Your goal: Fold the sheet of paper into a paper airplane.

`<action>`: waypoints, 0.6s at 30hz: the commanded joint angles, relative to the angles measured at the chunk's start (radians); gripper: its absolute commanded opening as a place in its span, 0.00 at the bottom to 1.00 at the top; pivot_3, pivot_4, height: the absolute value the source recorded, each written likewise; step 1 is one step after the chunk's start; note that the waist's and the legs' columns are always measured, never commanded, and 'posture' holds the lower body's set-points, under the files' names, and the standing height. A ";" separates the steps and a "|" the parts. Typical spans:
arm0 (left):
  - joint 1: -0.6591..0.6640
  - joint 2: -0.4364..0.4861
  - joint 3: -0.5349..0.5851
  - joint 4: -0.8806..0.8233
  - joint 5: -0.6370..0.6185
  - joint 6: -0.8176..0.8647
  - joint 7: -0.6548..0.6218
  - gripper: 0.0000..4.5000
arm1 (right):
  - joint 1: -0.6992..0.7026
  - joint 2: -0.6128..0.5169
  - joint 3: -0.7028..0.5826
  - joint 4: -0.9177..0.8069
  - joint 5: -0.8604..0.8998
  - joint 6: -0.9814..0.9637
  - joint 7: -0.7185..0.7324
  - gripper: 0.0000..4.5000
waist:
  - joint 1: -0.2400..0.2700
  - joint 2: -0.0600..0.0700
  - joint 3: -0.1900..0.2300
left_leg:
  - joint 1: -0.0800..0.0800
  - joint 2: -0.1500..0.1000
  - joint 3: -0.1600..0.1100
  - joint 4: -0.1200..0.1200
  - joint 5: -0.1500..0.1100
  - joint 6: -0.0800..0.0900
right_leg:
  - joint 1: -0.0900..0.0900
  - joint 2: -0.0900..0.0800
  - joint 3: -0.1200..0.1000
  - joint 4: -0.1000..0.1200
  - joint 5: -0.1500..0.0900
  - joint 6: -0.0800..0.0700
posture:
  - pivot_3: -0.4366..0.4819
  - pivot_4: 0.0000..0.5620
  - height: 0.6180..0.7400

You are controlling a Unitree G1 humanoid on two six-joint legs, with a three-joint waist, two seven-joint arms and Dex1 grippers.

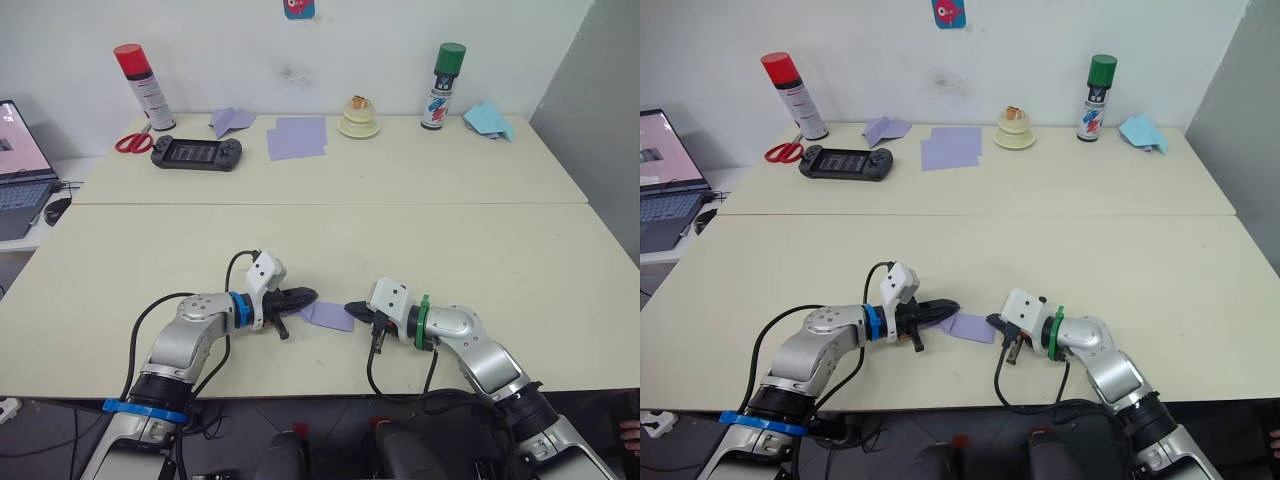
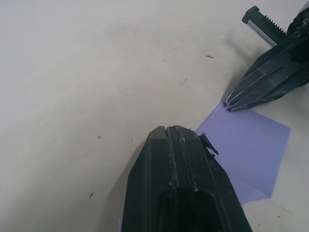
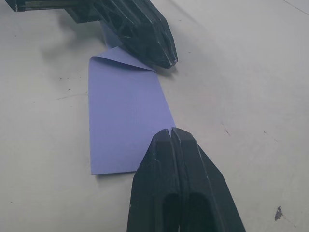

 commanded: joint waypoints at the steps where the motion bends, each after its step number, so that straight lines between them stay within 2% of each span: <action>1: 0.025 0.061 0.041 0.091 0.059 0.004 0.047 0.00 | 0.012 -0.004 0.022 0.038 -0.022 0.027 0.014 0.00 | -0.002 0.000 0.000 | 0.000 0.000 0.000 0.000 0.000 0.000 | 0.000 0.000 0.000 0.000 0.000 0.000 | 0.48 0.27 1.00; 12: 0.024 0.101 0.058 0.150 0.071 -0.041 0.066 0.00 | 0.006 0.002 0.034 0.045 -0.025 0.018 0.012 0.00 | -0.005 0.001 0.000 | 0.002 0.007 0.001 -0.001 0.000 0.000 | 0.000 0.007 0.000 0.001 0.000 0.000 | 0.48 0.27 1.00; 15: 0.011 0.101 0.091 0.150 0.049 -0.034 0.077 0.00 | 0.003 0.011 0.019 0.047 -0.016 0.006 0.000 0.00 | -0.004 0.001 0.000 | 0.002 0.009 0.001 -0.001 0.000 0.000 | 0.000 0.009 0.000 0.001 0.000 -0.001 | 0.48 0.27 1.00; 18: -0.003 0.096 0.154 0.075 -0.015 0.000 0.086 0.00 | 0.001 0.019 -0.056 -0.004 0.039 0.008 -0.016 0.00 | -0.003 0.001 0.001 | 0.001 0.010 0.001 -0.001 0.000 -0.001 | -0.001 0.009 0.000 0.001 0.000 -0.001 | 0.48 0.27 1.00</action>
